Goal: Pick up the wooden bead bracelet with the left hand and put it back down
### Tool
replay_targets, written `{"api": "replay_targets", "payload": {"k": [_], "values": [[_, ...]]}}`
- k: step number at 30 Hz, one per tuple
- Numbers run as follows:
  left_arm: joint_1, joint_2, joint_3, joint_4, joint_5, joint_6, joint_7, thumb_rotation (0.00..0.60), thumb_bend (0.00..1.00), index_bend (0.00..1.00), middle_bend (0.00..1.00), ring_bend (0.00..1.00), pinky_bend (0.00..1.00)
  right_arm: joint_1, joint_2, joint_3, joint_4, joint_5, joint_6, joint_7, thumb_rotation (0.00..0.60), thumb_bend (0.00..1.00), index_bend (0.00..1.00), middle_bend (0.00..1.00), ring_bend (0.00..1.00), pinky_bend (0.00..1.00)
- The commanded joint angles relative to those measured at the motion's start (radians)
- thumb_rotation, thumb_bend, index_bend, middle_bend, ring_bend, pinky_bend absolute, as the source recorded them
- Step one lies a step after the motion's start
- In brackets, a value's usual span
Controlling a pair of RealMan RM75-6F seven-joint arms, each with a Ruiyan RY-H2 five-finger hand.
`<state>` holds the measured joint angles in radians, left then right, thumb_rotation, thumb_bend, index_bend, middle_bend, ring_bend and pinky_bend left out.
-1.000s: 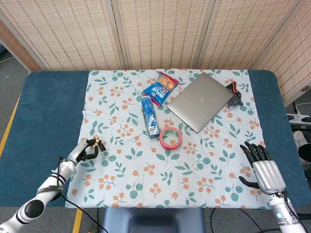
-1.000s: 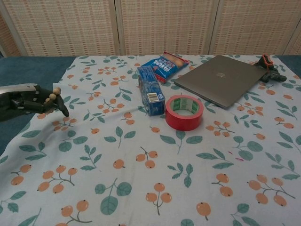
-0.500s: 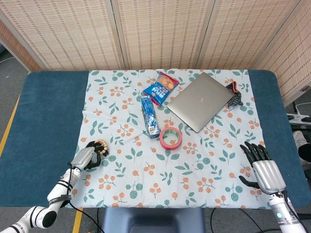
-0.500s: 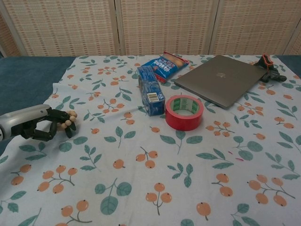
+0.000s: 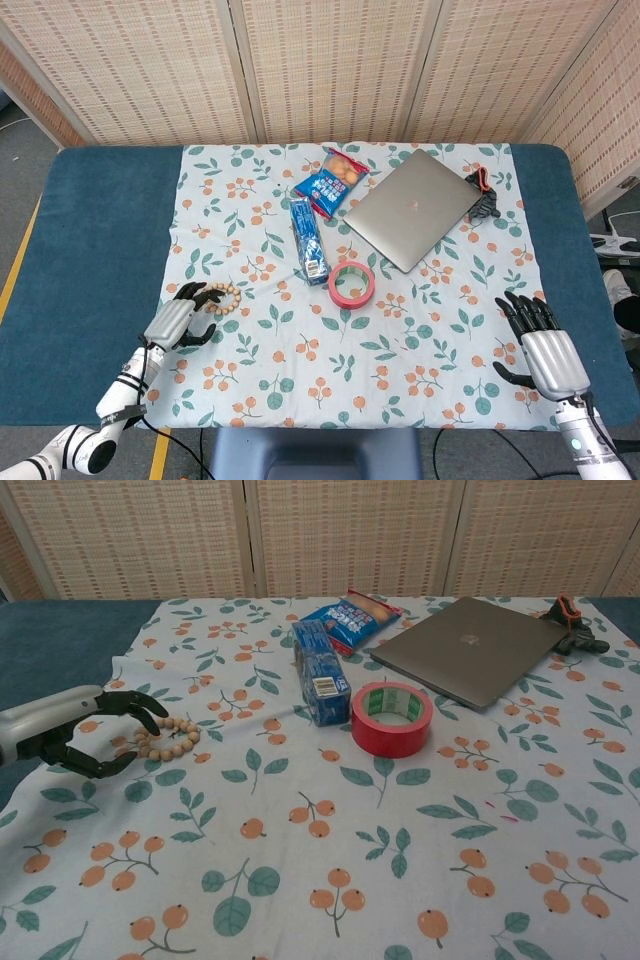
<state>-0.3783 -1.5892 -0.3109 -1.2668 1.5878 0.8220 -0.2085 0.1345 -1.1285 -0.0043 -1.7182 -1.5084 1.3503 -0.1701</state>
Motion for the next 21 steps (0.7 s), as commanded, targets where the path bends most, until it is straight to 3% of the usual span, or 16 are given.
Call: {"api": "replay_targets", "payload": {"k": [1,4,9,12,15,21], "values": [[0.000,0.018,0.046,-0.015,0.015,0.079,0.101,0.600,0.46,0.26,0.32,0.11,0.06,-0.001,0.000,-0.001,-0.002,-0.002,0.001,-0.004,0.557,0.14,0.00,0.00,0.00,0.00],[0.020,0.037,0.060,-0.057,0.013,0.163,0.098,0.600,0.46,0.23,0.29,0.10,0.07,-0.004,-0.002,-0.003,-0.004,-0.010,0.009,-0.015,0.557,0.14,0.00,0.00,0.00,0.00],[0.114,0.149,0.123,-0.130,0.085,0.382,0.061,0.600,0.46,0.11,0.12,0.01,0.08,-0.017,-0.019,0.004,0.009,-0.021,0.050,-0.068,0.556,0.14,0.00,0.00,0.00,0.00],[0.211,0.200,0.173,-0.127,0.127,0.560,0.099,0.600,0.46,0.07,0.06,0.00,0.05,-0.019,-0.031,0.004,0.015,-0.022,0.055,-0.083,0.558,0.15,0.00,0.00,0.00,0.00],[0.295,0.193,0.202,-0.069,0.136,0.723,0.105,0.600,0.46,0.07,0.04,0.00,0.04,-0.019,-0.041,0.004,0.017,-0.022,0.054,-0.101,0.558,0.15,0.00,0.00,0.00,0.00],[0.294,0.214,0.224,-0.049,0.107,0.709,0.138,0.600,0.45,0.06,0.01,0.00,0.03,-0.019,-0.052,-0.002,0.009,-0.034,0.054,-0.116,0.557,0.15,0.00,0.00,0.00,0.00]]}}
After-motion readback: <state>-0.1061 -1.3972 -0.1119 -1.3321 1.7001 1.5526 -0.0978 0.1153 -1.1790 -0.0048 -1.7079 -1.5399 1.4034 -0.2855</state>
